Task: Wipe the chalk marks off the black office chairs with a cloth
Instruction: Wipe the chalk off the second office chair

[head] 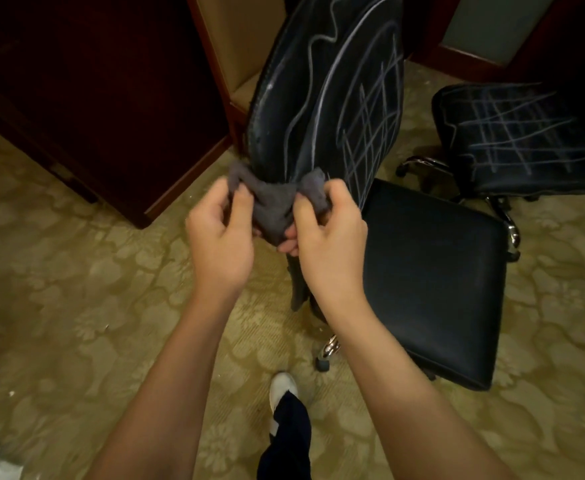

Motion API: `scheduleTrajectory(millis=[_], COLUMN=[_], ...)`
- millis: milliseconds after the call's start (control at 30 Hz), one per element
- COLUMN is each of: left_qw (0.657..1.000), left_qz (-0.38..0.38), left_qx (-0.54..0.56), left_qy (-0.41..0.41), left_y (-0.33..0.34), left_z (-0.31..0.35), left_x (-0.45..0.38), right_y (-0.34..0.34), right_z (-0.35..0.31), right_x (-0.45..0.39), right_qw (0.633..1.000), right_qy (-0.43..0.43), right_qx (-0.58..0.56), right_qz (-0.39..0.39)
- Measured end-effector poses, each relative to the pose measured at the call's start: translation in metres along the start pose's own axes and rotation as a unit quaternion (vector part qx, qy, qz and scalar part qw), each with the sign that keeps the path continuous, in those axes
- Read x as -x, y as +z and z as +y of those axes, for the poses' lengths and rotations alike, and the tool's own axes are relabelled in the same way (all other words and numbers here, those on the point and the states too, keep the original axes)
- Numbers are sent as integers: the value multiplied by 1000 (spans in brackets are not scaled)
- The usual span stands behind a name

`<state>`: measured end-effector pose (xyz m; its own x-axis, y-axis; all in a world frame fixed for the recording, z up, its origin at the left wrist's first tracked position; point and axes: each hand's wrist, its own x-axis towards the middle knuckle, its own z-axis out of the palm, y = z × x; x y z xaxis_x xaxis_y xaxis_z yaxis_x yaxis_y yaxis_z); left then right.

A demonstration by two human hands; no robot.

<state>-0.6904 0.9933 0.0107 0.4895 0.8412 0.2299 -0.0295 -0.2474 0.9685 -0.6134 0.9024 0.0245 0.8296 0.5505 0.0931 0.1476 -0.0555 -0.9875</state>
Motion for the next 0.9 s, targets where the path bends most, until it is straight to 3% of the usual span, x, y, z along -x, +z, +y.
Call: scheduleTrajectory(millis=[133, 333, 400, 500, 600, 733, 900], left_qw=[1000, 992, 993, 999, 998, 987, 992], left_qz=[21, -62, -68, -2, -16, -36, -22], left_qx=[8, 6, 0, -32, 62, 107, 89], left_qy=[-4, -113, -95, -6, -26, -115, -83], left_y=[-1, -7, -11, -16, -10, 4, 5], left_z=[21, -8, -3, 22, 44, 44, 47], left_x=[-31, -16, -26, -63, -91, -94, -64], right_y=[12, 15, 13, 13, 22, 28, 14], right_z=[-26, 1, -11, -48, -70, -58, -54], right_x=[-21, -13, -19, -40, -63, -76, -54], right_qw=[998, 998, 998, 1000, 999, 989, 958], right_qy=[-56, 30, 33, -7, 4, 29, -38], right_qx=[-3, 48, 45, -4, -18, 130, 267], right_qz=[-6, -12, -2, 13, 35, 61, 96])
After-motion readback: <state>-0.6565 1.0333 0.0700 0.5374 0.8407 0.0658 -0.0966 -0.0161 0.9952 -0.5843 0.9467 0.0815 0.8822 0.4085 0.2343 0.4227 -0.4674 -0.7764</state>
